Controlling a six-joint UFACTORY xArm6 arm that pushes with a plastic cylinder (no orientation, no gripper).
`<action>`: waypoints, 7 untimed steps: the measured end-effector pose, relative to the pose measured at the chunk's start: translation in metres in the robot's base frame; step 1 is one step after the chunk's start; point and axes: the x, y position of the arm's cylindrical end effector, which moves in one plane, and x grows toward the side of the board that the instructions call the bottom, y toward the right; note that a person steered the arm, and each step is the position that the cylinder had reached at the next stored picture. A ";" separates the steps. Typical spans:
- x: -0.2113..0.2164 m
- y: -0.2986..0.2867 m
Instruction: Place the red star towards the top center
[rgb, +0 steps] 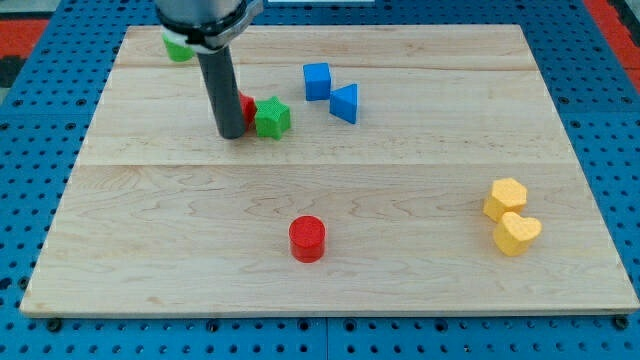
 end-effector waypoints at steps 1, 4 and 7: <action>-0.050 0.000; -0.094 -0.077; -0.127 0.079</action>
